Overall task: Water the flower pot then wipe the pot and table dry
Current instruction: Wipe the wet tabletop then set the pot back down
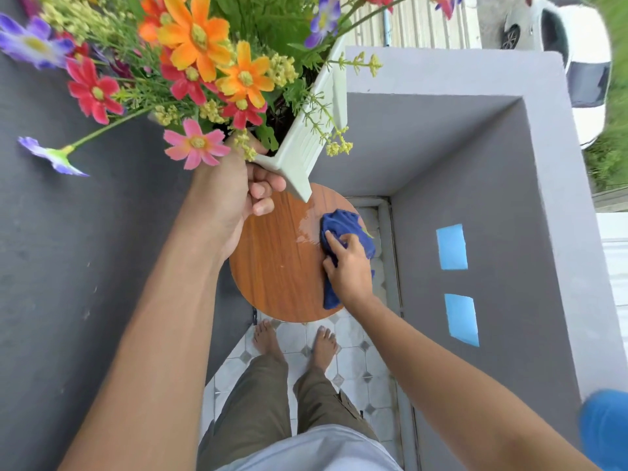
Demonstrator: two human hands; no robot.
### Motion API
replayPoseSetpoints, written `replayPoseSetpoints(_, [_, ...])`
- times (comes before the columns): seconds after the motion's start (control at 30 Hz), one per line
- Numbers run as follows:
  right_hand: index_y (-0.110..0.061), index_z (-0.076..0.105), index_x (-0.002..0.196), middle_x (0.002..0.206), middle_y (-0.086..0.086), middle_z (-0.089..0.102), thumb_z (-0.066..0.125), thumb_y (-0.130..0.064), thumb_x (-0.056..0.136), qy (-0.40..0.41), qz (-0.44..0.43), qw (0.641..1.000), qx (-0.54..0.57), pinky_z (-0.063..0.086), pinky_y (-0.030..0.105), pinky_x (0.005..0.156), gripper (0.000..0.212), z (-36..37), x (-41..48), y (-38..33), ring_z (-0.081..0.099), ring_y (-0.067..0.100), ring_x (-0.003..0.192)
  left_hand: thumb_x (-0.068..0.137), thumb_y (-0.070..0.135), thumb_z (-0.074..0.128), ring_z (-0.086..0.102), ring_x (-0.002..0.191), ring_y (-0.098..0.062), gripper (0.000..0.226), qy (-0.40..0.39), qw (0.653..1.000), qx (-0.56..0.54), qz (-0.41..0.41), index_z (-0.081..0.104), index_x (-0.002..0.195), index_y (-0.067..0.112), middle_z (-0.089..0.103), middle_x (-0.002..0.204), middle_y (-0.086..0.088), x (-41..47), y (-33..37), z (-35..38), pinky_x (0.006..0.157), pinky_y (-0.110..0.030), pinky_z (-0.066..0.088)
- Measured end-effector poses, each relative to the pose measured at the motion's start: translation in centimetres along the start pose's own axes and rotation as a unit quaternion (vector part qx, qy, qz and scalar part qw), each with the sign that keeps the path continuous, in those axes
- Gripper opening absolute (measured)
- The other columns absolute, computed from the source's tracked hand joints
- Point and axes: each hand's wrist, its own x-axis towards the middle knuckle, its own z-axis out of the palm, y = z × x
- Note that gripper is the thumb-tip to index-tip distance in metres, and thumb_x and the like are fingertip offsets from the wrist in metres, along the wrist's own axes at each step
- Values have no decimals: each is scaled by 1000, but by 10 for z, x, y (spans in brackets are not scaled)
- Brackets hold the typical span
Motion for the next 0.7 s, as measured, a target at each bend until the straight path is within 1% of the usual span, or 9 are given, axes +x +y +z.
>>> replayPoseSetpoints(0.1, [-17,60,135,115,12,55,66,-15,82,-79,-124,989,12,53,42,74,53,29,-26,-25,57,33,98,95,9,29,36,42,-10,29,1,1000,-4,-3,48,73,13,57,53,-9,1,0,0,39,-23,27])
replayPoseSetpoints(0.17, [-20,61,134,113,11,55,65,-20,85,-134,-201,970,16,54,44,67,49,46,-47,-38,56,32,94,96,11,31,35,42,-11,29,6,1000,-2,-5,48,72,12,57,51,-8,1,1,-2,40,-24,25])
replayPoseSetpoints(0.27, [-24,59,136,114,9,54,61,-28,93,-185,-254,949,3,54,45,62,43,52,-52,-41,55,30,98,97,10,31,35,42,-10,30,7,1000,-1,-5,48,72,13,57,51,-7,2,1,-4,39,-23,25])
replayPoseSetpoints(0.33, [-24,59,136,115,10,54,61,-26,90,-182,-274,944,-12,55,45,66,46,40,-32,-30,55,31,104,96,9,29,35,41,-10,30,9,1000,-1,-1,48,74,13,57,51,-7,1,1,-6,39,-23,26])
replayPoseSetpoints(0.4, [-22,61,135,116,11,54,64,-22,85,-149,-245,958,-20,55,45,72,50,22,0,-17,56,31,107,96,7,27,35,42,-10,31,12,1000,0,1,48,75,12,57,52,-8,1,1,-6,40,-23,26])
replayPoseSetpoints(0.47, [-22,63,133,115,9,55,66,-20,84,-78,-161,984,-18,53,44,78,49,4,38,-5,57,30,106,96,6,27,35,43,-11,31,12,1000,-1,-2,49,75,12,57,52,-7,0,1,-7,40,-23,26])
replayPoseSetpoints(0.57, [-28,61,133,114,0,51,59,-24,88,9,-29,999,-15,50,35,75,46,-14,71,-6,56,22,98,96,5,28,35,45,-11,32,12,1000,3,1,50,73,12,57,52,-7,0,1,-7,40,-23,27])
replayPoseSetpoints(0.63, [-22,61,133,112,1,50,57,-20,90,13,-22,1000,1,47,32,74,43,-10,66,-19,55,21,95,96,5,28,35,45,-11,32,16,1000,-1,-3,49,72,12,57,53,-8,0,3,-6,40,-23,27])
replayPoseSetpoints(0.7, [-16,64,131,108,7,53,62,-15,86,-17,-85,996,23,48,34,73,44,4,48,-32,57,26,93,96,7,29,35,44,-11,31,16,1000,-5,-5,48,72,12,57,53,-9,1,3,-6,40,-23,26])
